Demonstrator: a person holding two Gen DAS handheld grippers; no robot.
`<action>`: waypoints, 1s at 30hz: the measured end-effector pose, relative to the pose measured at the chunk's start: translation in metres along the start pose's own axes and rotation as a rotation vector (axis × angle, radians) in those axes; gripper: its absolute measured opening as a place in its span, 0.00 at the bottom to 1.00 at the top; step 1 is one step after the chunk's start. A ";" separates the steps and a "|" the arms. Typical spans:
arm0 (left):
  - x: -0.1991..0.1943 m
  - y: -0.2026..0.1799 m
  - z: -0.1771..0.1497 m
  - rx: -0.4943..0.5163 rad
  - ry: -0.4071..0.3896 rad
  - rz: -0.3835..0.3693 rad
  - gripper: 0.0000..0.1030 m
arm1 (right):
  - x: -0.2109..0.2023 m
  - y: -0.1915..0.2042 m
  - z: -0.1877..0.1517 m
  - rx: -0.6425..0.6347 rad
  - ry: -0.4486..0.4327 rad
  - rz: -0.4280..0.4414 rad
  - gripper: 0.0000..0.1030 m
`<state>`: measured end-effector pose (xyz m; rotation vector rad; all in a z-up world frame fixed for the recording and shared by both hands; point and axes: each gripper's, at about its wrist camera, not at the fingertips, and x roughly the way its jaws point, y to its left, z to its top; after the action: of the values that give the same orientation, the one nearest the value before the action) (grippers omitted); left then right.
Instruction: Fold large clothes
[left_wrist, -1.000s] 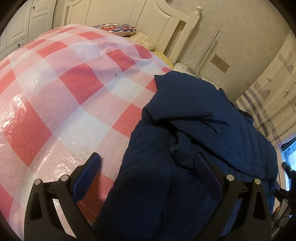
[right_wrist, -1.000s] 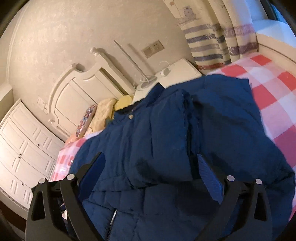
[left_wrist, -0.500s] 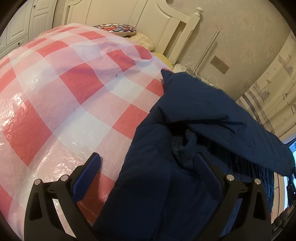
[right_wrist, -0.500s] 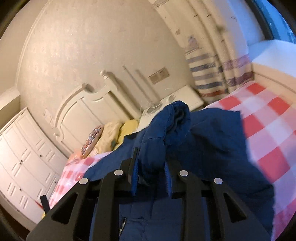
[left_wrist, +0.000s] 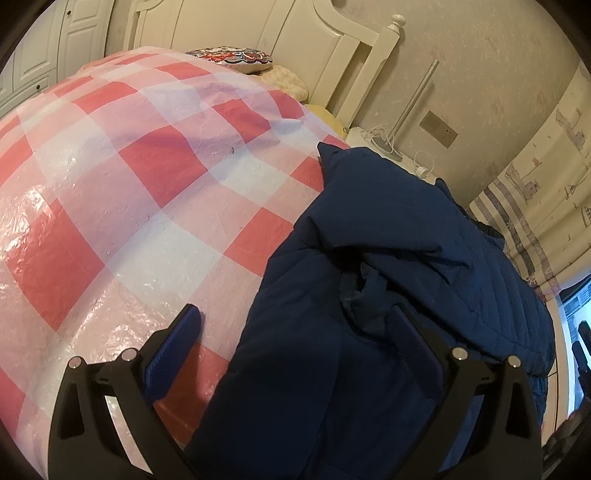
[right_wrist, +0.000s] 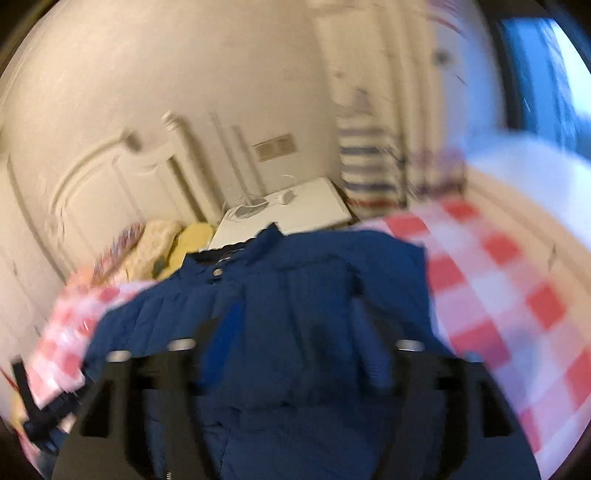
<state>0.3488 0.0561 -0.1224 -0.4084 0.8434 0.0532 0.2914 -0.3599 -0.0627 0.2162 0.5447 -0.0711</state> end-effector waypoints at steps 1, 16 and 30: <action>-0.003 0.003 0.000 -0.015 -0.015 0.001 0.96 | 0.013 0.007 -0.003 -0.059 0.031 -0.011 0.83; -0.036 -0.165 0.052 0.394 -0.173 0.028 0.98 | 0.071 0.027 -0.037 -0.198 0.244 -0.053 0.75; 0.033 -0.167 0.037 0.456 -0.108 0.092 0.98 | 0.069 0.029 -0.038 -0.207 0.244 -0.047 0.79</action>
<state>0.4321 -0.0879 -0.0698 0.0613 0.7411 -0.0319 0.3351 -0.3239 -0.1251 0.0095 0.7956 -0.0338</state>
